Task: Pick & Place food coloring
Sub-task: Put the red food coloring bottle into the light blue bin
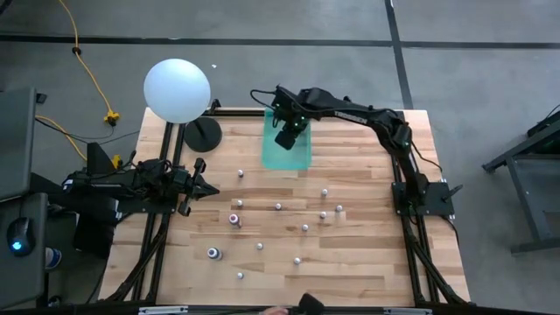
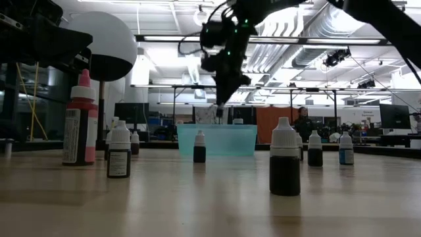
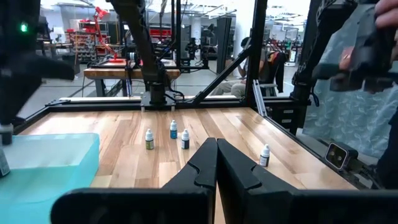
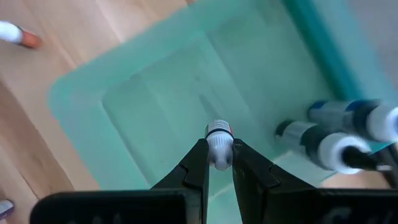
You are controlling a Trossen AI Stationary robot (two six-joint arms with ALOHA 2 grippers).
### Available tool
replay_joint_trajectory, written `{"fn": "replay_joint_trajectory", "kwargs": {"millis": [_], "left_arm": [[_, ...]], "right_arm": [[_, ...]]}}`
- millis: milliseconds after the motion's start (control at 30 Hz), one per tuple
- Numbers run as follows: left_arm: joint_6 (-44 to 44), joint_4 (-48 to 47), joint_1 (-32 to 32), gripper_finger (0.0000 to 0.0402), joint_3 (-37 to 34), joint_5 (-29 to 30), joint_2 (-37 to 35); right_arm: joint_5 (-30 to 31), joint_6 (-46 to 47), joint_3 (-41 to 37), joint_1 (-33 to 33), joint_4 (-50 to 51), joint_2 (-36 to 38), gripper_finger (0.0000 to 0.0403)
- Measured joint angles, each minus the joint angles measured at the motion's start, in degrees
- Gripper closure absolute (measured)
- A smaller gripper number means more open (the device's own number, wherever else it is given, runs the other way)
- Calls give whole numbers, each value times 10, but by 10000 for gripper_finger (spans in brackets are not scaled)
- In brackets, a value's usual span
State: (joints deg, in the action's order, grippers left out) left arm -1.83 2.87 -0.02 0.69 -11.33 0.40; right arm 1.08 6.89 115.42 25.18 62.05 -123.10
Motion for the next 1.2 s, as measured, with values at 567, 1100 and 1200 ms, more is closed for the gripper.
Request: {"fn": "replay_joint_trajectory", "kwargs": {"millis": [567, 1100, 1200], "left_arm": [[0, 0, 0, 401, 0, 0, 0], [0, 0, 0, 401, 0, 0, 0], [0, 0, 0, 401, 0, 0, 0]], "right_arm": [[13, 47, -1, 14, 33, -63, 359], [-6, 111, -1, 12, 74, -63, 359], [-5, 111, -1, 2, 88, -63, 359]]}}
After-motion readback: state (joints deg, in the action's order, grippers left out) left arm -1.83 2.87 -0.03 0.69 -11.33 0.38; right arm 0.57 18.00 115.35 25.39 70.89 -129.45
